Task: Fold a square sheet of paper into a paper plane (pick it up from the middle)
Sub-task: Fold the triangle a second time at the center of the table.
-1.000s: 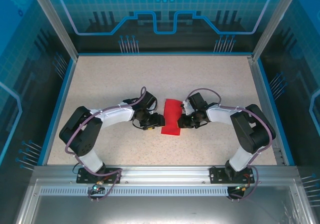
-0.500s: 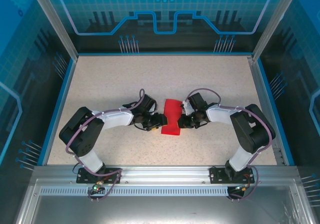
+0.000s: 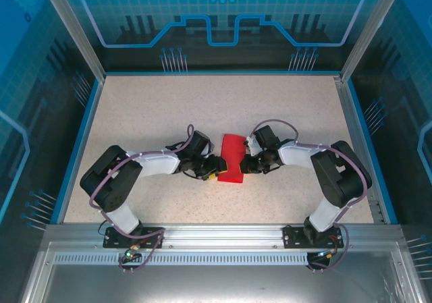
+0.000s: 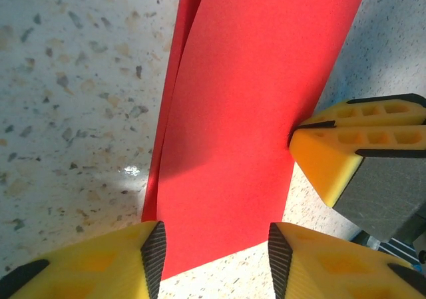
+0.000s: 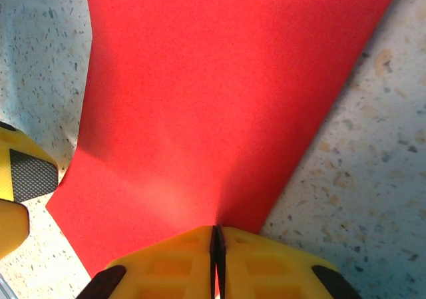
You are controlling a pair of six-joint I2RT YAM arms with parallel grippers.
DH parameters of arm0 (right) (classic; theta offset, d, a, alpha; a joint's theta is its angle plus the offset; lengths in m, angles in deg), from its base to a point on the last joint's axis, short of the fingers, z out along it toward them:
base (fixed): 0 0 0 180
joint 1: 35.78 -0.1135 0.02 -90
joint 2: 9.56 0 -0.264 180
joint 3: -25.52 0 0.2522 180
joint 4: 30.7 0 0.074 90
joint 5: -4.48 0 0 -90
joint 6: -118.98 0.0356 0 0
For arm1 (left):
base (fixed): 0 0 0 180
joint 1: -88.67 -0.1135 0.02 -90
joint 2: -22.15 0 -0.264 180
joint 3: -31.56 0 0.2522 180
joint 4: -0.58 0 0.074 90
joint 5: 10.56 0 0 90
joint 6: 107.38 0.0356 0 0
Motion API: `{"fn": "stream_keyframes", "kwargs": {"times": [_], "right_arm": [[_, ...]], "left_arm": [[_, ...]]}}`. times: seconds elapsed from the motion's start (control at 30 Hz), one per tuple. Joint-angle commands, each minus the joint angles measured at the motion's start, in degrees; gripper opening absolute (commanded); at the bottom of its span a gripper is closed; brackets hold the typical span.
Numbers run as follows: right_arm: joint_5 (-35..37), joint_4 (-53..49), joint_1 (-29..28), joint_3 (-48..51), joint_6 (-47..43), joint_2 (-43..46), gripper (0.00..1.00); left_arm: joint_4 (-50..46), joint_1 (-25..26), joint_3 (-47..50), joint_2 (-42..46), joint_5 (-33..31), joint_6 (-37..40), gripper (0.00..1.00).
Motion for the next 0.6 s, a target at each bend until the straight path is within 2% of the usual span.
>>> {"fn": "stream_keyframes", "kwargs": {"times": [0.0, 0.17, 0.33, 0.57], "right_arm": [[2.2, -2.0, -0.6, 1.6, -1.1, -1.6, 0.12], [2.1, -1.6, -0.5, 1.8, -1.0, -1.8, 0.12], [2.1, -1.3, -0.6, 2.1, -0.9, -1.8, 0.12], [1.9, -1.0, -0.5, 2.3, -0.9, -1.8, 0.12]], "left_arm": [[1.8, 0.4, 0.8, 2.3, 2.2, -2.2, 0.46], [1.6, 0.4, 1.3, 3.1, 3.0, -3.4, 0.4], [-5.3, 0.4, 1.2, 4.9, -0.2, -1.2, 0.43], [-5.7, 1.5, 1.4, 3.9, -0.3, -1.9, 0.47]]}}
